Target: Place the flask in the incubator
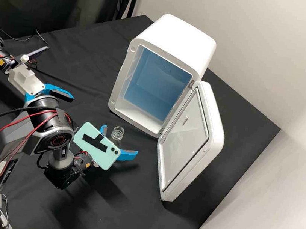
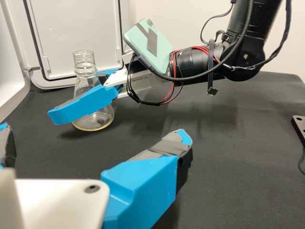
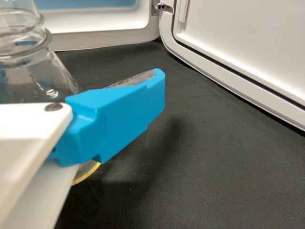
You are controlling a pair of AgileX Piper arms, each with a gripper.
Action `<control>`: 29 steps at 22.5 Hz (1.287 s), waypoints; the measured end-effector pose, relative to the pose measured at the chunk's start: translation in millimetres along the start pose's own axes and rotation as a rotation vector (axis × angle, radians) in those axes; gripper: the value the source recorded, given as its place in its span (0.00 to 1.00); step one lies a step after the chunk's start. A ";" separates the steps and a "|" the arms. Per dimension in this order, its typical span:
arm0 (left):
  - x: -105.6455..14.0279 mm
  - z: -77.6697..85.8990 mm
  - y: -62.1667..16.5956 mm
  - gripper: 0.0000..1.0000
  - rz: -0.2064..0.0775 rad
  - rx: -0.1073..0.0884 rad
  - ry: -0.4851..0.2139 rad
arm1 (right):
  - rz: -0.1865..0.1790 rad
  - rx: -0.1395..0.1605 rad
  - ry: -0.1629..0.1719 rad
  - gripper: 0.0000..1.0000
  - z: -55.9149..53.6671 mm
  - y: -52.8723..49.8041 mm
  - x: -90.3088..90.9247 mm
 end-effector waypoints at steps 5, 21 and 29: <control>0.0 0.0 0.0 1.00 0.000 0.000 0.000 | -0.006 -0.003 0.006 0.00 -1.5 -1.2 0.4; 0.0 0.0 0.0 1.00 0.000 0.000 0.000 | -0.015 -0.006 0.017 0.00 -4.3 -3.3 1.0; 0.0 0.0 0.0 1.00 0.000 0.000 0.000 | -0.015 -0.006 0.017 0.00 -4.4 -3.4 1.0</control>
